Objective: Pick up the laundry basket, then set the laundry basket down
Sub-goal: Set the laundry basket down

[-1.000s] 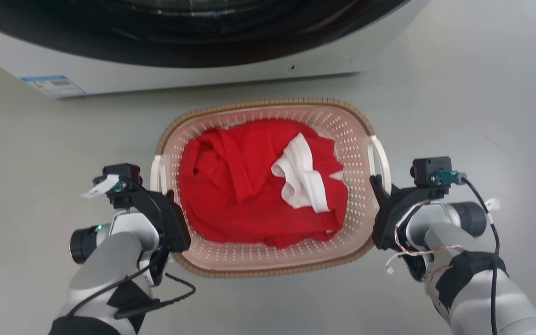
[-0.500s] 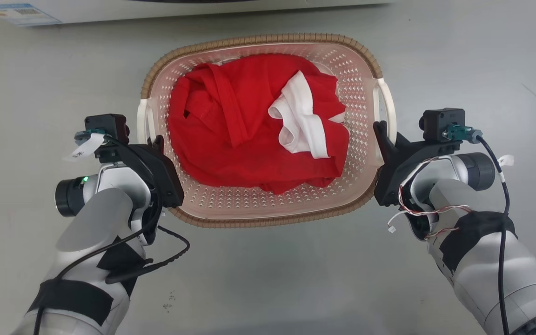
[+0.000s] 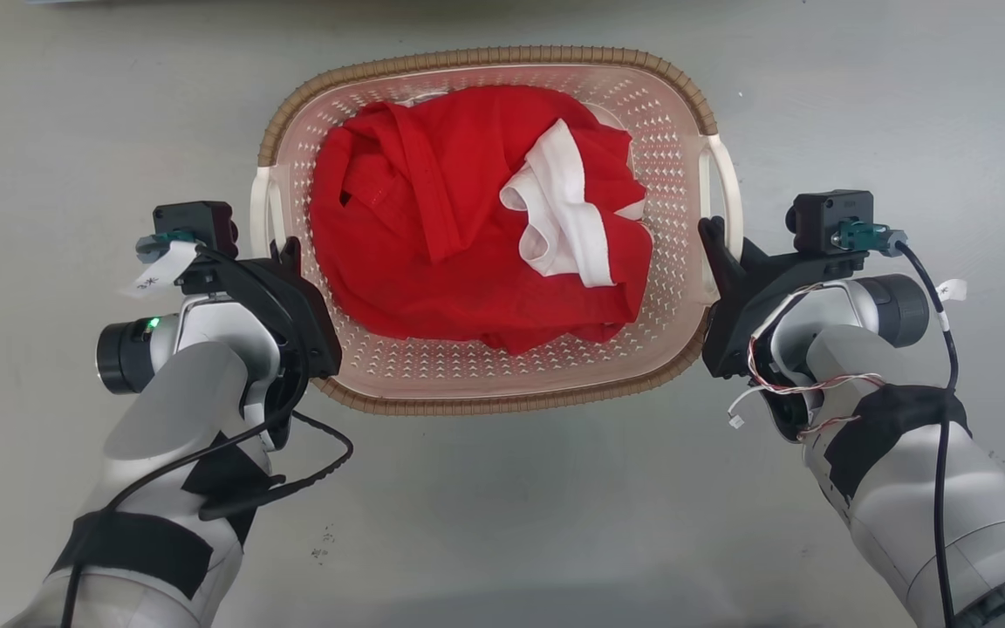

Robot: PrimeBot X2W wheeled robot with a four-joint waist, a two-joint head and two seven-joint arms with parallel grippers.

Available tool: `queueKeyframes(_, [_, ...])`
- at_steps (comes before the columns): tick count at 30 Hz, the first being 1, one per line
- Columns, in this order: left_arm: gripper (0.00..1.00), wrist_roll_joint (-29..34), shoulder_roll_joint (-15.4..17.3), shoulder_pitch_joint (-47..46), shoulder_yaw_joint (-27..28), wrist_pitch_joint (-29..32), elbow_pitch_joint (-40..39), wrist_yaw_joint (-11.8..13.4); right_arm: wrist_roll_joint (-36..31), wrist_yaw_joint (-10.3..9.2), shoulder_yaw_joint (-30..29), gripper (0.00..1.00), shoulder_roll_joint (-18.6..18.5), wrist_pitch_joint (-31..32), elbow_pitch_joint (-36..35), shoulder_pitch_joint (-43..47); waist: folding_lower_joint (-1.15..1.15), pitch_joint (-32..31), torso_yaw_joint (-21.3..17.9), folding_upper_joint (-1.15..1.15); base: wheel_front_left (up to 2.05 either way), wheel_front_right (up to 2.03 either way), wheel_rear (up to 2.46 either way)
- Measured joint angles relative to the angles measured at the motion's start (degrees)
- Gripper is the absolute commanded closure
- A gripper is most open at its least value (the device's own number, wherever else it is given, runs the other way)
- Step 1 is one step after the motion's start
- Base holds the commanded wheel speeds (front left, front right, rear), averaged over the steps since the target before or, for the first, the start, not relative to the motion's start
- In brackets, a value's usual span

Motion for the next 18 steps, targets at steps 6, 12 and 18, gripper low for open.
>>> queueKeyframes(6, [1.00,0.02,-0.04,-0.44,-0.14,0.00,0.80,-0.73,0.54,0.21,-0.19,1.00,0.29,0.58,0.73,-0.07,0.00,0.02,0.04,0.00,0.00,0.00,0.00])
queueKeyframes(12, [1.00,0.01,-0.07,-0.63,-0.24,0.56,1.51,-1.80,0.55,0.66,-0.16,1.00,0.31,1.10,1.18,-0.18,0.00,0.05,0.03,0.00,0.00,0.00,0.00])
queueKeyframes(18, [1.00,-0.01,-0.10,-0.70,-0.23,1.35,1.96,-2.35,0.59,0.90,-0.09,1.00,0.30,2.09,1.55,-0.51,0.00,0.26,0.00,0.00,0.00,0.00,0.00])
